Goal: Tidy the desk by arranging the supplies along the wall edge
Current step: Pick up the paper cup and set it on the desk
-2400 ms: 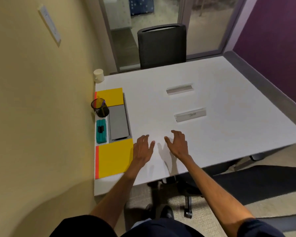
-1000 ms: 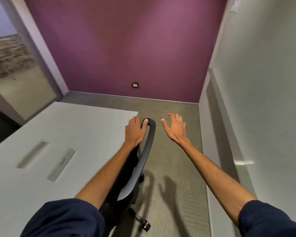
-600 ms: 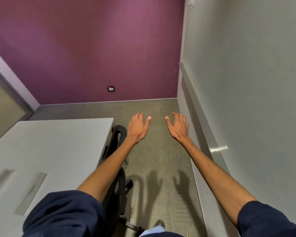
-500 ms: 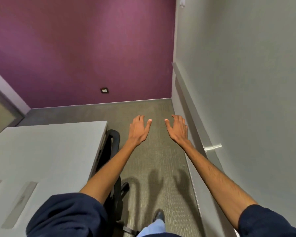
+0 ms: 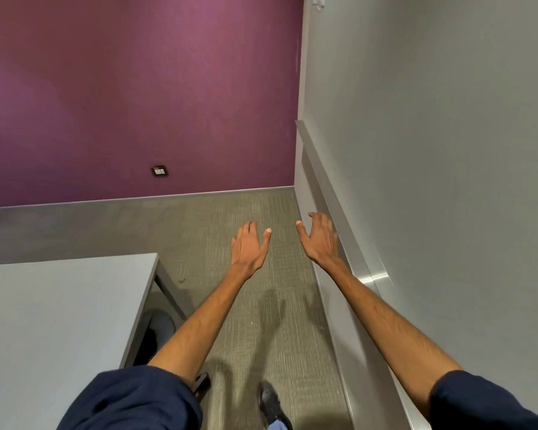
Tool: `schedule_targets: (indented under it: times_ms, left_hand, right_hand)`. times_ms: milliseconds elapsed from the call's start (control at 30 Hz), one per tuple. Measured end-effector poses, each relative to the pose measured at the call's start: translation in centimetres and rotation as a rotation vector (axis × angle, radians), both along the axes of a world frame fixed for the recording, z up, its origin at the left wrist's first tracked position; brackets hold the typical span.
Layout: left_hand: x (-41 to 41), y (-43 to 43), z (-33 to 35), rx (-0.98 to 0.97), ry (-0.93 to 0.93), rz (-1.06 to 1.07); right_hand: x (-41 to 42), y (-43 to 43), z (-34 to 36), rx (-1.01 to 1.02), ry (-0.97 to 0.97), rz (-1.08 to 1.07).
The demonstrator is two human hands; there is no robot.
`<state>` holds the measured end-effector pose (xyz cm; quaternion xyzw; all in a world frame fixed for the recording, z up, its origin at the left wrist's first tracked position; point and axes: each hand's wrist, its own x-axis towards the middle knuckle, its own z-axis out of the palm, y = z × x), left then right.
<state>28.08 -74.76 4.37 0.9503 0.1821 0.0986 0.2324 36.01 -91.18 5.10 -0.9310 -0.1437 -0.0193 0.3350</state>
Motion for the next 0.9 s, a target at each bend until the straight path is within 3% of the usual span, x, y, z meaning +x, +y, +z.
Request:
schedule_targets:
  times_ms: [233,700,900]
  left_hand:
    - [8.7,8.2,-0.2,0.004,-0.013,0.084]
    - [18.3,25.5,-4.2,-0.072,0.127,0.323]
    - [26.0,34.1,-4.6,-0.082,0.121,0.446]
  right_hand:
    - [9.5,9.1,-0.4,-0.052,0.020,0.087]
    - [22.5,28.7,-4.9,-0.106,0.115,0.330]
    - [31.7,38.7,-5.6,-0.164,0.043,0.513]
